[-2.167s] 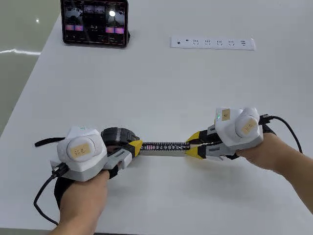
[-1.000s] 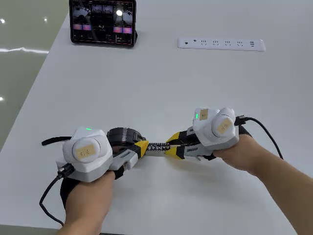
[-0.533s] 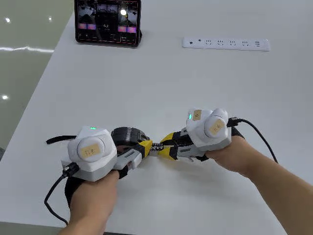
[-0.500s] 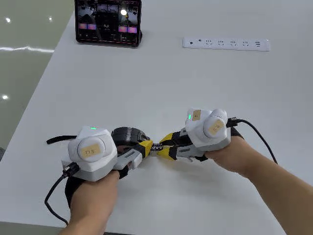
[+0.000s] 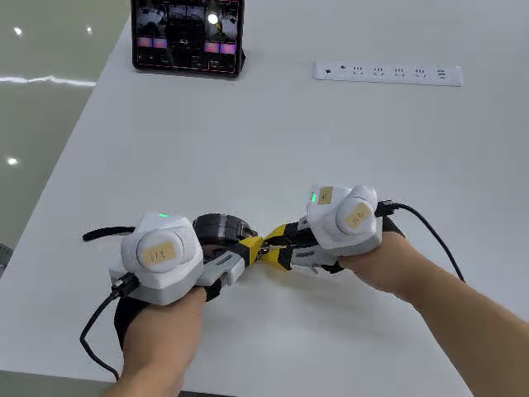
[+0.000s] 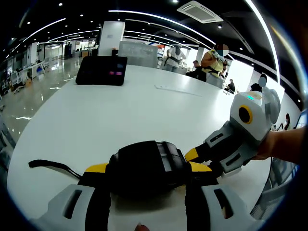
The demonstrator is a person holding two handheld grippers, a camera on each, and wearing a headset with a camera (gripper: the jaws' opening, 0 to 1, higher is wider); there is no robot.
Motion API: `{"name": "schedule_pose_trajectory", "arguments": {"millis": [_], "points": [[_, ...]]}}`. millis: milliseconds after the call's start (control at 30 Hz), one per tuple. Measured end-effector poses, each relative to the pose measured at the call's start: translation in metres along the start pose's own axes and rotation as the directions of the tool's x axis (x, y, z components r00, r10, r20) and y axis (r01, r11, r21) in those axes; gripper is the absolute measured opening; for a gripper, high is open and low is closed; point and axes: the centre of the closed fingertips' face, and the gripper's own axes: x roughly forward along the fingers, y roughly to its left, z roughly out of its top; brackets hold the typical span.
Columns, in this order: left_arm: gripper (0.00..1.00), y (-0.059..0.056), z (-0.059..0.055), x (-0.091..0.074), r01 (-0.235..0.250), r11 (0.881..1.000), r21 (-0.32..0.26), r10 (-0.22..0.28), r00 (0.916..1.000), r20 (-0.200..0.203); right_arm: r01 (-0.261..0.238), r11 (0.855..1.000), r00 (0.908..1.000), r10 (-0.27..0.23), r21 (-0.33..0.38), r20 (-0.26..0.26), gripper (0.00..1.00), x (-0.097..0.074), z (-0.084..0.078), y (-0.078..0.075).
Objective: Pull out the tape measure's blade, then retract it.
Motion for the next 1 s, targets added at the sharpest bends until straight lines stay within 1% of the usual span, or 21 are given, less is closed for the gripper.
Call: {"name": "schedule_pose_trajectory", "arguments": {"millis": [67,167,500,633,800,900,933,967,1000], "points": [[0.58,0.0,0.0,0.0,0.0,1.0,0.009,0.0,1.0,-0.002,0.0,1.0,1.0,0.0,-0.005,-0.004,0.11,0.0,0.0,0.0],[0.58,-0.001,0.0,0.001,0.0,1.0,0.004,0.0,1.0,-0.002,0.001,1.0,1.0,-0.001,-0.004,0.0,0.11,0.0,0.0,0.0],[0.6,-0.001,0.001,0.002,0.005,1.0,0.017,-0.005,1.0,-0.004,0.011,1.0,0.9999,-0.011,0.011,-0.004,0.12,0.0,-0.001,0.0],[0.61,-0.002,0.0,0.002,0.01,1.0,0.014,-0.01,0.9999,-0.011,0.011,0.999,0.9999,-0.012,0.031,0.009,0.14,-0.005,0.003,0.0],[0.61,-0.002,0.0,0.001,0.021,1.0,-0.005,-0.021,0.9997,-0.012,0.01,1.0,0.9999,-0.01,0.026,0.008,0.14,-0.006,0.004,0.001],[0.61,-0.003,0.002,-0.002,0.024,1.0,0.007,-0.023,0.9997,-0.01,0.016,0.999,0.9998,-0.016,0.03,0.009,0.17,-0.01,0.004,0.001],[0.62,-0.003,0.002,-0.002,0.028,1.0,0.006,-0.028,0.9996,-0.007,0.018,0.999,0.9998,-0.018,0.031,0.009,0.17,-0.011,0.003,0.001],[0.63,-0.004,0.005,-0.004,0.036,0.999,0.002,-0.036,0.9994,0.004,0.02,0.999,0.9998,-0.02,0.031,0.007,0.18,-0.013,0.003,0.001],[0.64,-0.003,0.006,-0.004,0.034,0.999,0.008,-0.034,0.9994,0.007,0.02,0.999,0.9998,-0.02,0.031,0.008,0.19,-0.014,0.003,0.001]]}}
